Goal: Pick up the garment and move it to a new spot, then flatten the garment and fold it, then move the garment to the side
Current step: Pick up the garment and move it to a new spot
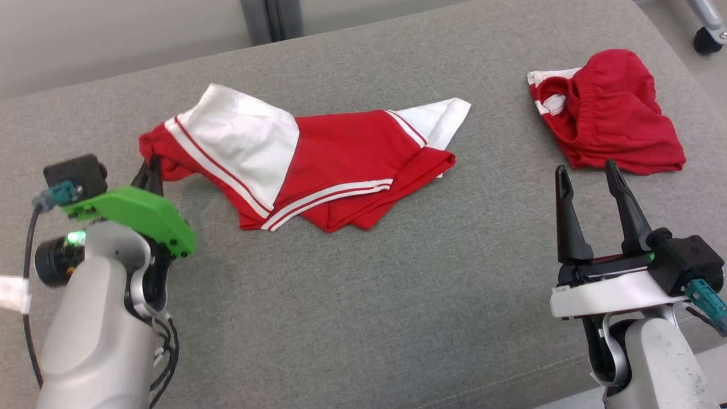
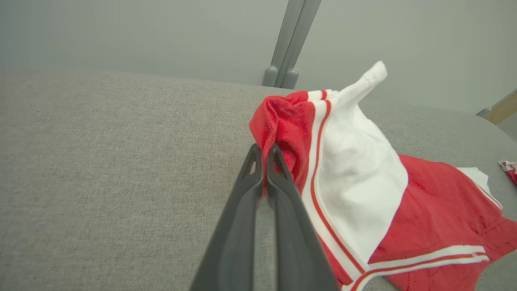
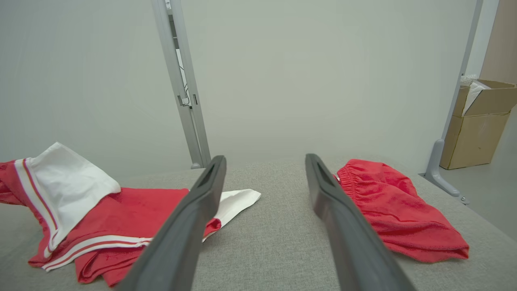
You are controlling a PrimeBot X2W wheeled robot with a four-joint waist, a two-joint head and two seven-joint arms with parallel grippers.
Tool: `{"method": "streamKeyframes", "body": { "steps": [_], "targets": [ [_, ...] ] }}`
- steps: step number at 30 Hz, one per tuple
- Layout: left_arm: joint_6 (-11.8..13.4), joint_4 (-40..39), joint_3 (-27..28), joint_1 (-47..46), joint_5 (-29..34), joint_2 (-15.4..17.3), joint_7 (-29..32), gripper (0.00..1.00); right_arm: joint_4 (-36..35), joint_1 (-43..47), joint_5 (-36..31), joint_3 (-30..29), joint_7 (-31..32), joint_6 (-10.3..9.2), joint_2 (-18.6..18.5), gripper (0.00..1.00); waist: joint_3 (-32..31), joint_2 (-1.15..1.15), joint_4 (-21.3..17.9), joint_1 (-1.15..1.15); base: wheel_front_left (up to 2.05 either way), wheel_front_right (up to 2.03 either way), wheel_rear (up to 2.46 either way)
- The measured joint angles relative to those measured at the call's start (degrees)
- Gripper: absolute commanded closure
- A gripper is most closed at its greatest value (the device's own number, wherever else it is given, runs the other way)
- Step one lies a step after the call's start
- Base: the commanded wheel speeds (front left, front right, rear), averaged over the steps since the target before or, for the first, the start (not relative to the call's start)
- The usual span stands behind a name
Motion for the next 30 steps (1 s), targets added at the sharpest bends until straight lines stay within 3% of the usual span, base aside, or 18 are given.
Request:
{"method": "streamKeyframes", "body": {
  "steps": [12, 13, 14, 15, 23, 30],
  "targets": [
    [0.69, 7.7, 2.42, 7.54, -1.1, -1.02, -10.25, 1.0, 0.11, 0.01, -1.22, 0.81, 0.0, 0.0, 0.0, 0.0, 0.63, 0.0, 3.55, 0.0, 0.0, 0.0, 0.0],
    [0.44, 7.94, 2.4, 7.54, -1.1, -1.26, -10.99, 0.66, 0.16, 0.01, -1.27, 1.0, -0.01, 0.0, 0.01, 0.0, 0.6, 0.0, 3.75, 0.0, 0.0, 0.0, 0.0],
    [0.31, 8.03, 2.29, 7.54, -1.09, -1.45, -11.91, 0.09, 0.3, 0.01, -1.41, 1.14, 0.0, 0.0, 0.01, 0.0, 0.52, 0.0, 3.97, 0.0, 0.0, 0.0, 0.0],
    [0.12, 8.05, 2.2, 7.53, -1.04, -1.57, -12.82, 0.0, 0.48, 0.01, -1.52, 1.25, 0.0, 0.01, 0.02, 0.0, 0.37, 0.0, 4.13, 0.0, 0.0, 0.0, 0.0],
    [-2.97, 4.97, -0.35, 8.37, 1.26, -1.89, -19.58, 0.0, 2.05, 0.66, -2.27, 1.13, 0.0, 0.01, 0.01, 0.0, -2.31, 0.0, 4.94, 0.0, 0.0, 0.0, 0.0],
    [-3.08, -3.28, -0.98, 14.94, 4.76, -2.25, -21.71, 0.0, 4.43, 2.38, -3.58, 0.66, -0.01, 0.0, 0.01, 0.0, -6.01, 0.0, 6.07, 0.0, 0.0, 0.0, 0.0]
  ]
}}
